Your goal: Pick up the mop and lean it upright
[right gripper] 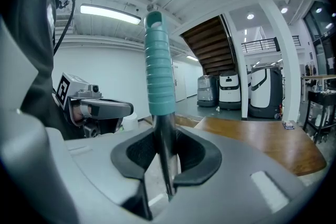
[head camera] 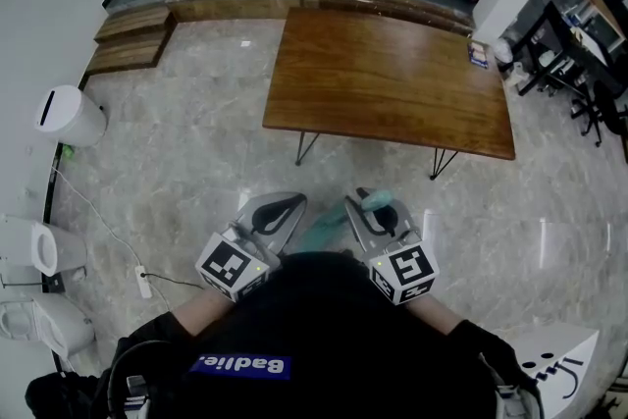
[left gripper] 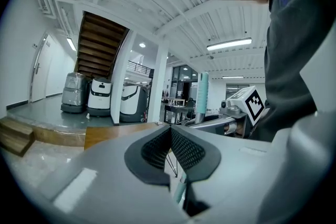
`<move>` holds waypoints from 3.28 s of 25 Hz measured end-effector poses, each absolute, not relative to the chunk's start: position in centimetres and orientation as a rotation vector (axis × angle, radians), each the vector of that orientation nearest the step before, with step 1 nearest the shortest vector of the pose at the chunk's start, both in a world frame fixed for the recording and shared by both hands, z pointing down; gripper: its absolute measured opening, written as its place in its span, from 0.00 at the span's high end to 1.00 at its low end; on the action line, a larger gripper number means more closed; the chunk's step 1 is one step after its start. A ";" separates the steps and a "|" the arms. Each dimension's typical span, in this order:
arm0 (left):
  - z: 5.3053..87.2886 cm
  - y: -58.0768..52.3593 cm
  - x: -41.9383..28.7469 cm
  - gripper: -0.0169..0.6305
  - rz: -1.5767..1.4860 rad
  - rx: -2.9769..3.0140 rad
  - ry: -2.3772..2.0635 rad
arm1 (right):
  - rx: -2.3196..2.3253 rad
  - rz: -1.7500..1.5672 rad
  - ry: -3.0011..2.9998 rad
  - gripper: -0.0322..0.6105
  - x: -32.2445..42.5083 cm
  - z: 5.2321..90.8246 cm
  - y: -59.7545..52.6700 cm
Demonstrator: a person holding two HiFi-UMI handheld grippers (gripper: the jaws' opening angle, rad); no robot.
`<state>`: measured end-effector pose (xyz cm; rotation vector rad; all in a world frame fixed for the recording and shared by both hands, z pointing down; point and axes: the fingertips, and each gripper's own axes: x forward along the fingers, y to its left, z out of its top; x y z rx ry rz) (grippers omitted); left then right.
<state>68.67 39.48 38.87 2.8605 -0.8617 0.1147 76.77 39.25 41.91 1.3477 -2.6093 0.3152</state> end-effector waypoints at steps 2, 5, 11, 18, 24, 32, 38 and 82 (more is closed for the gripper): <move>38.7 39.5 68.7 0.94 0.118 2.855 -0.861 | 1.344 0.300 -2.609 0.80 76.8 41.9 39.3; 38.8 39.3 68.6 0.94 0.115 2.851 -0.886 | 1.336 0.298 -2.611 0.80 77.0 41.9 39.4; 38.6 39.7 69.1 0.94 0.110 2.845 -0.911 | 1.323 0.317 -2.623 0.80 77.6 42.0 39.6; 39.3 40.6 68.7 0.94 0.132 2.786 -1.041 | 1.207 0.349 -2.674 0.80 77.3 42.7 39.6; 40.0 41.3 65.7 0.94 0.158 2.664 -1.203 | 1.013 0.375 -2.733 0.80 73.9 43.8 39.0; 41.2 40.9 56.5 0.94 0.078 2.558 -1.406 | 0.848 0.349 -2.754 0.81 65.2 44.6 37.1; 39.7 38.7 49.6 0.94 -0.028 2.583 -1.445 | 0.809 0.270 -2.766 0.81 58.5 42.6 34.5; 40.3 15.0 13.5 0.94 -0.031 2.039 -2.058 | 0.078 0.254 -2.917 0.81 17.4 41.0 4.7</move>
